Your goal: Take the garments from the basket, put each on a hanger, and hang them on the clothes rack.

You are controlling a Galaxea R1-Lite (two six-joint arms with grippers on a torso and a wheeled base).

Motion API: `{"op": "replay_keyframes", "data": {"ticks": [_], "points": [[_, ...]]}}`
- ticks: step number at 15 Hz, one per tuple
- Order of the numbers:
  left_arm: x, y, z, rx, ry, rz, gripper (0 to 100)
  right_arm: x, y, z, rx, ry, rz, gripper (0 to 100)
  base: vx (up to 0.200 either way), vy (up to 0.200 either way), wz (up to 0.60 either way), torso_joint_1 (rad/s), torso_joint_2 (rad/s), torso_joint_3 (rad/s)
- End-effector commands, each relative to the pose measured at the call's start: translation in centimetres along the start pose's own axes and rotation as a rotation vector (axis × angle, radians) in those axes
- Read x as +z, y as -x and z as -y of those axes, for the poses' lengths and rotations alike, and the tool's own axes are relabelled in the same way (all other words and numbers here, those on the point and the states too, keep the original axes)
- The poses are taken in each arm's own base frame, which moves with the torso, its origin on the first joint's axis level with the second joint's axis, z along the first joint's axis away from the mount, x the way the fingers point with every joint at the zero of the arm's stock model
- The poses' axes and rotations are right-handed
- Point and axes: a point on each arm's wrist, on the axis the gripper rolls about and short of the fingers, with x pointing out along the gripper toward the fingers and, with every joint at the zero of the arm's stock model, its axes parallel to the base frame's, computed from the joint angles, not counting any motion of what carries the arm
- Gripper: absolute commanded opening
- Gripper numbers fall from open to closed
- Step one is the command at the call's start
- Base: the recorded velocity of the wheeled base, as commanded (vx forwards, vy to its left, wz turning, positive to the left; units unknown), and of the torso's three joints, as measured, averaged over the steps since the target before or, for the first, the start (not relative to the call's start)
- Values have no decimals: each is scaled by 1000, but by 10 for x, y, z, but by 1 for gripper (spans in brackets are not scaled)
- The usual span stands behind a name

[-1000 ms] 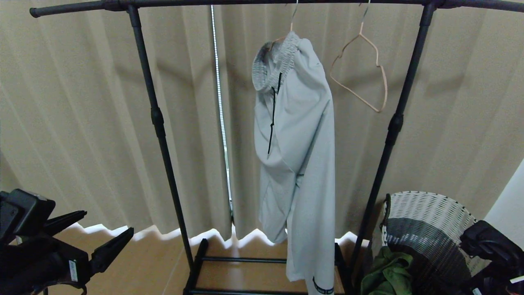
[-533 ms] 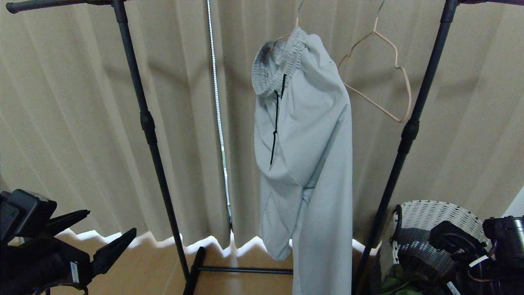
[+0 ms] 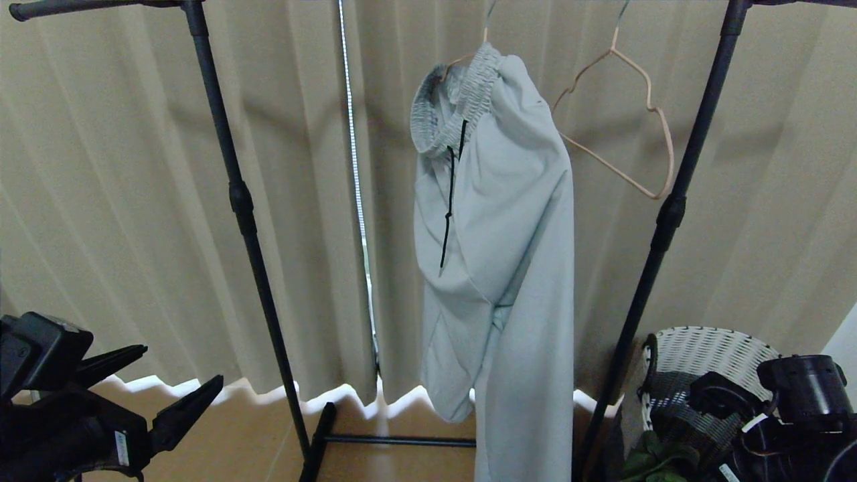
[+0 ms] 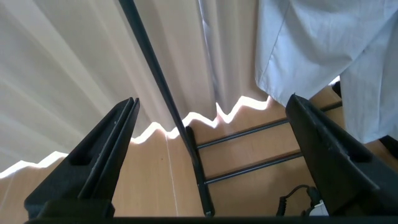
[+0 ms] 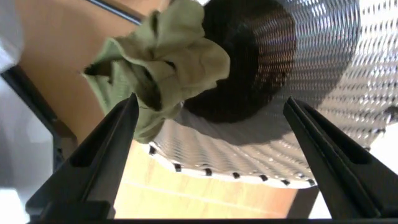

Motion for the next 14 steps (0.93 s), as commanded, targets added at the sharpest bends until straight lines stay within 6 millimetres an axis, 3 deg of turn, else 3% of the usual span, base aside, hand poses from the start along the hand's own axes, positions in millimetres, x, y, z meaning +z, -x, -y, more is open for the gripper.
{"op": "replay_keyframes", "data": {"ticks": [1, 14], "points": [[0, 0, 0, 0, 0, -1, 100, 2, -8, 3, -9, -11, -14, 100, 0, 0, 0, 0, 0, 0], [0, 3, 0, 4, -1, 10, 100, 10, -36, 1, -39, -8, 68, 100, 0, 0, 0, 0, 0, 0]]}}
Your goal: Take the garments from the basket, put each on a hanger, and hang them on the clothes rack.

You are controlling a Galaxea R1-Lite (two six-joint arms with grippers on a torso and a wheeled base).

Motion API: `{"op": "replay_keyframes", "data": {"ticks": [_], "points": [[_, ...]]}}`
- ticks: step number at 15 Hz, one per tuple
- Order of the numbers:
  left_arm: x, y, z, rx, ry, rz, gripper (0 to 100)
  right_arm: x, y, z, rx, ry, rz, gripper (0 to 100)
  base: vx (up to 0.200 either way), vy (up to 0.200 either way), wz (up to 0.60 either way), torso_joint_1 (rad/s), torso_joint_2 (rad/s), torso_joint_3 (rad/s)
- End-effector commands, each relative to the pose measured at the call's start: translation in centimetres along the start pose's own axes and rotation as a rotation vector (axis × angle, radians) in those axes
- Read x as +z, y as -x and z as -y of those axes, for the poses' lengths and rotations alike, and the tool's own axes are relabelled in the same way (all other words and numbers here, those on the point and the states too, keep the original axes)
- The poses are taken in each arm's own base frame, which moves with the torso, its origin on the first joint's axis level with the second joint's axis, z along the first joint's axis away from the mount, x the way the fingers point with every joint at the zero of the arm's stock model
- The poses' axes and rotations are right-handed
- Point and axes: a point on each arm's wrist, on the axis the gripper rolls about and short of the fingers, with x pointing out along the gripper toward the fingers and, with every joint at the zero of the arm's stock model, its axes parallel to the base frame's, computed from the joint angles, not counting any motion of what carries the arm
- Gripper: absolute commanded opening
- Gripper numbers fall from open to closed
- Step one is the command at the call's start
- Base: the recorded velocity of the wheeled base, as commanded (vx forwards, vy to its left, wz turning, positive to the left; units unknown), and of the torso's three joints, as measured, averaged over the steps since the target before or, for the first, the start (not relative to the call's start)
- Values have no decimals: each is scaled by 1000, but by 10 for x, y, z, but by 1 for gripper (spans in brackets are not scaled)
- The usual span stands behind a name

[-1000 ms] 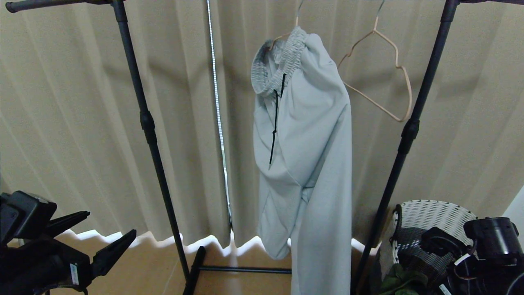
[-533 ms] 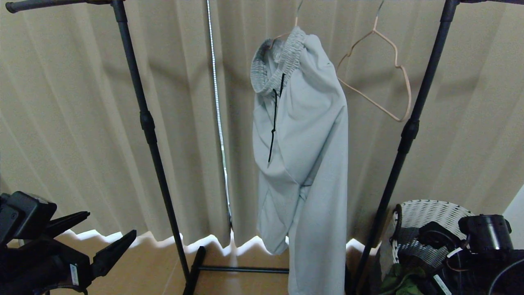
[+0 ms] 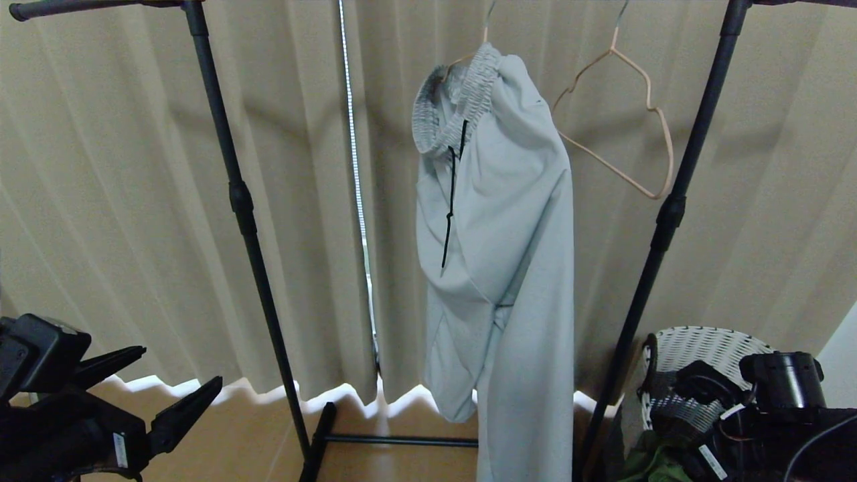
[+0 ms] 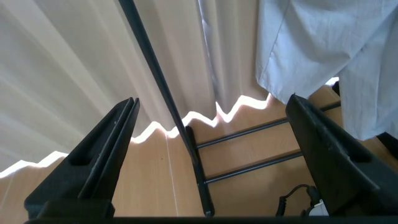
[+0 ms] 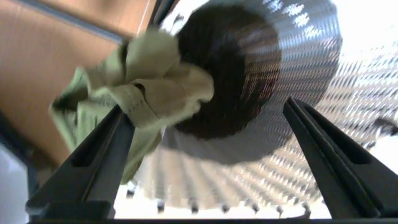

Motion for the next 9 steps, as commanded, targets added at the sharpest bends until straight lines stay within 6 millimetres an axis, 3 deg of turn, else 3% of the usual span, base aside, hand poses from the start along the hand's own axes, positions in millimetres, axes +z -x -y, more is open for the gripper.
{"op": "replay_keyframes", "data": {"ticks": [1, 2, 9], "points": [[0, 2, 0, 3, -1, 8, 100, -3, -9, -3, 6, 2, -15, 100, 0, 0, 0, 0, 0, 0], [0, 2, 0, 3, -1, 8, 100, -4, -13, -3, 4, 1, -11, 0, 0, 0, 0, 0, 0, 0], [0, 4, 0, 5, -2, 15, 100, -5, -23, -6, -18, -8, 73, 0, 0, 0, 0, 0, 0, 0]]}}
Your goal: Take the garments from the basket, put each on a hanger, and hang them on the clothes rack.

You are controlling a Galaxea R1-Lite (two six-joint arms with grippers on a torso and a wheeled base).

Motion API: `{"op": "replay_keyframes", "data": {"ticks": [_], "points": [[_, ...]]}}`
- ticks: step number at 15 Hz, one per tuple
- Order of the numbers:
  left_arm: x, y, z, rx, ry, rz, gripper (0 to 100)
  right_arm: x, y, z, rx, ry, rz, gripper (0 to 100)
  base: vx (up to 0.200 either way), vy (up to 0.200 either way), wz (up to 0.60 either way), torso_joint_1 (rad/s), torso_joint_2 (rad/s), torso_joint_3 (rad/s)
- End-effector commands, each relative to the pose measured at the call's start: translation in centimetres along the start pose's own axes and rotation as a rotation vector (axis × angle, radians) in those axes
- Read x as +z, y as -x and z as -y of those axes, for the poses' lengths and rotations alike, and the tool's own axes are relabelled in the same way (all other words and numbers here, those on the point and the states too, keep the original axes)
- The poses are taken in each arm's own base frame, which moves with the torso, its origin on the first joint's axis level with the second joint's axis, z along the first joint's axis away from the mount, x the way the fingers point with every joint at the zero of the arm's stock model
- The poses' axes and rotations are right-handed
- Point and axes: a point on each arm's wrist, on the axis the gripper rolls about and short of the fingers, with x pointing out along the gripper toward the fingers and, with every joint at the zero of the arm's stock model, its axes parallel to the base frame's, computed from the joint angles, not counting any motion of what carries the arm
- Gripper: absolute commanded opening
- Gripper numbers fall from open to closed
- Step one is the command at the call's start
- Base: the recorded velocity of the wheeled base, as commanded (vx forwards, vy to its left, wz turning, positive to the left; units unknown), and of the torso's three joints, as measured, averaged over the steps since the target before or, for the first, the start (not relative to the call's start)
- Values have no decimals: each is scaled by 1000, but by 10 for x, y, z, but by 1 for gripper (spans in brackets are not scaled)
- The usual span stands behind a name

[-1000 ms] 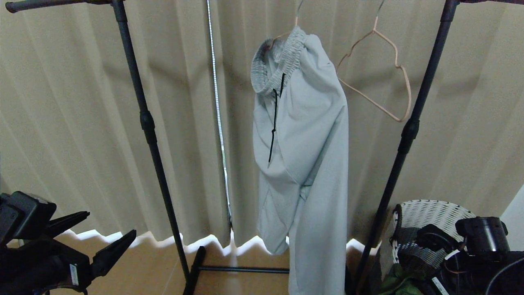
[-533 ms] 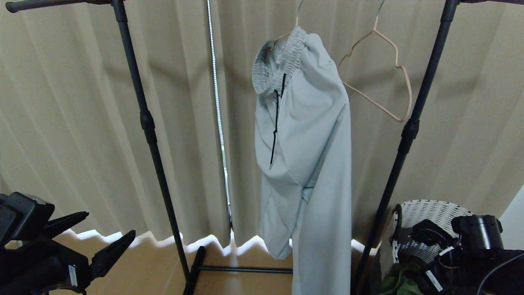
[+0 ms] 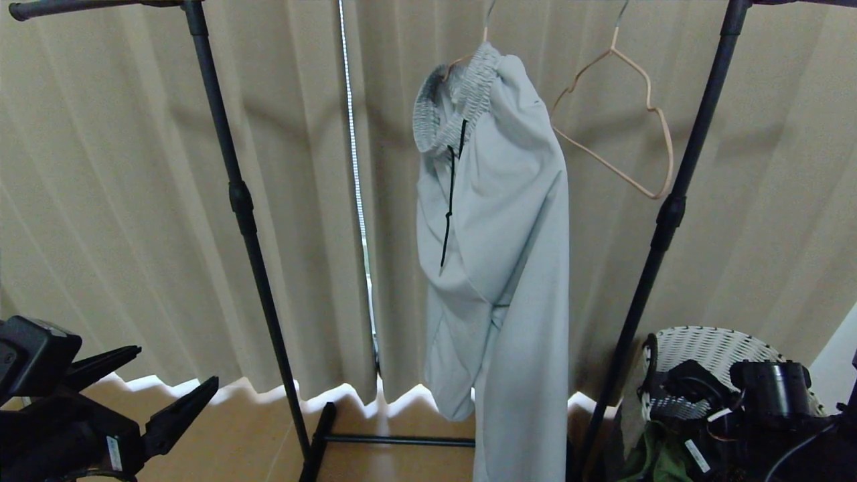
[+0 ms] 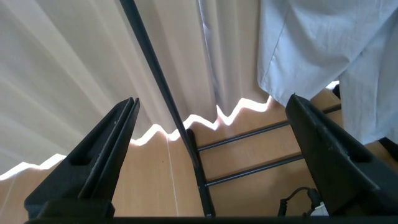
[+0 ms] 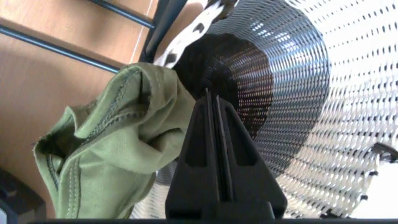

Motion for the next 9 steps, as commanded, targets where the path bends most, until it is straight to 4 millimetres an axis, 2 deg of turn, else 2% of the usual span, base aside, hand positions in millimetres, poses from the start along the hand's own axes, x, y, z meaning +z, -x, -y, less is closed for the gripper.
{"op": "replay_keyframes", "data": {"ticks": [1, 4, 5, 9], "points": [[0, 0, 0, 2, 0, 1, 100, -1, 2, 0, 3, -2, 18, 0, 0, 0, 0, 0, 0, 0], [0, 0, 0, 2, 0, 1, 100, 5, 14, 3, -3, -6, 87, 0, 0, 0, 0, 0, 0, 0], [0, 0, 0, 2, 0, 2, 100, 8, 21, 5, -3, -8, 114, 100, 0, 0, 0, 0, 0, 0], [0, 0, 0, 2, 0, 1, 100, 10, 13, 0, 52, 4, 124, 100, 0, 0, 0, 0, 0, 0]]}}
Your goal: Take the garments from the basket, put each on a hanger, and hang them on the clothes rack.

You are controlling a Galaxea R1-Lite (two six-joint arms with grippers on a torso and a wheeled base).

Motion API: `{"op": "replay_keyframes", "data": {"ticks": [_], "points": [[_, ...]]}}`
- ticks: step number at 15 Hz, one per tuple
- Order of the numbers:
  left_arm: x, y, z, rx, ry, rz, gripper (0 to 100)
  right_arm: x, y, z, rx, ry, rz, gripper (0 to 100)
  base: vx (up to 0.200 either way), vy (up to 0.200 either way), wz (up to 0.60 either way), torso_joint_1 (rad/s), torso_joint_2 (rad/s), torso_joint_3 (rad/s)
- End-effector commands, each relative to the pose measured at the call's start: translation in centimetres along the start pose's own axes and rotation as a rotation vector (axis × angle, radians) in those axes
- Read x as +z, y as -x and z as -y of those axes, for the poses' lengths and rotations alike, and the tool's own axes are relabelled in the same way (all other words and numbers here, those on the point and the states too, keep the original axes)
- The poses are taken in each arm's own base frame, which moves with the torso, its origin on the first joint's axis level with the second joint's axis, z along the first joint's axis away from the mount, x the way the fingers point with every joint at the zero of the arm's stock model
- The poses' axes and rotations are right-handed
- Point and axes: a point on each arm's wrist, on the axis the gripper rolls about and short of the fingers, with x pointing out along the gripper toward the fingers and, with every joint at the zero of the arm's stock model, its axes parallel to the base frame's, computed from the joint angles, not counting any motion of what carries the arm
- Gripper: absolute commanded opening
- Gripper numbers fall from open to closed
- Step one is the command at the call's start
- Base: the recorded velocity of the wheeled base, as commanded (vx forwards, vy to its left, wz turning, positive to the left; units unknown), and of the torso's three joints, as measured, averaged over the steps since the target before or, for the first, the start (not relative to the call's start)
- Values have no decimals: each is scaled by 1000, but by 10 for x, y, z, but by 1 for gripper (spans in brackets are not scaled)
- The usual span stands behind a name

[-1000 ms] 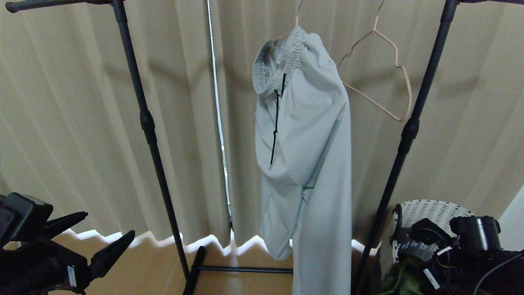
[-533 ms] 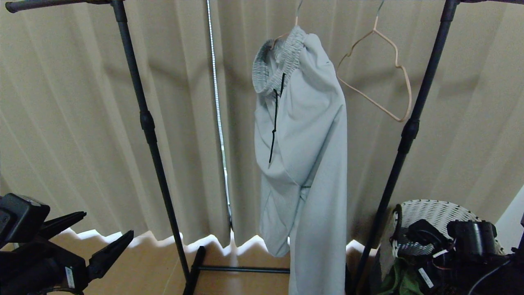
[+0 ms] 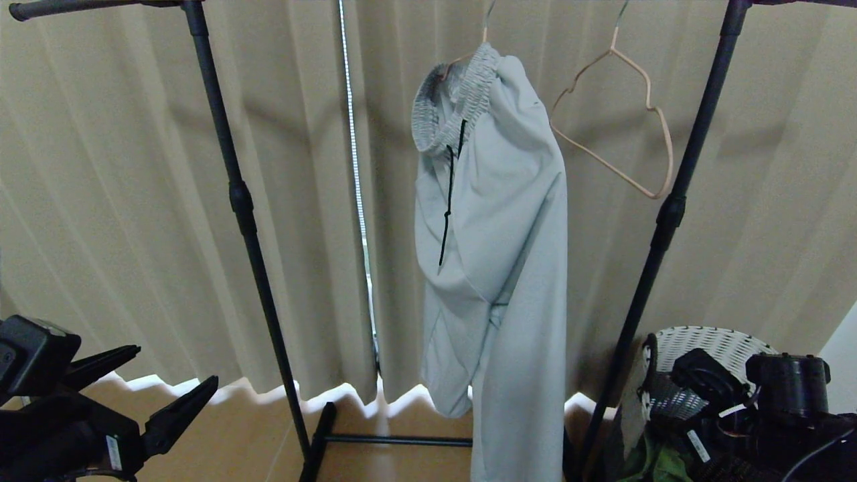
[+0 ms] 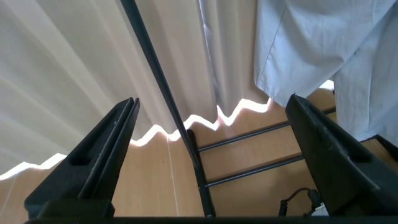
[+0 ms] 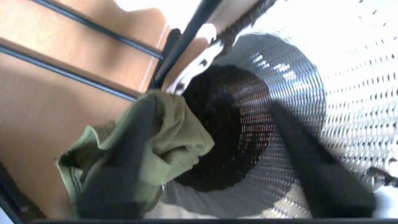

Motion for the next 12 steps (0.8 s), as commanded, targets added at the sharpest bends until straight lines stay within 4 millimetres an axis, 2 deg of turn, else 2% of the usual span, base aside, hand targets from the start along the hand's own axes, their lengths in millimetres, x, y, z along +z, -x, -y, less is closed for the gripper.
{"op": "replay_keyframes", "data": {"ticks": [1, 5, 8, 9, 12], "points": [[0, 0, 0, -1, 0, -1, 100, 1, -2, -2, 7, 5, 1, 100, 0, 0, 0, 0, 0, 0], [0, 1, 0, 1, -1, 5, 100, -8, -35, -10, 52, -8, -79, 100, 0, 0, 0, 0, 0, 0], [0, 1, 0, 3, -1, 6, 100, -12, -40, -12, 60, -14, -100, 100, 0, 0, 0, 0, 0, 0], [0, 1, 0, 2, 0, 5, 100, -12, -40, -11, 58, -21, -101, 0, 0, 0, 0, 0, 0, 0], [0, 2, 0, 4, 0, 7, 100, -14, -42, -12, 61, -25, -111, 0, 0, 0, 0, 0, 0, 0]]}}
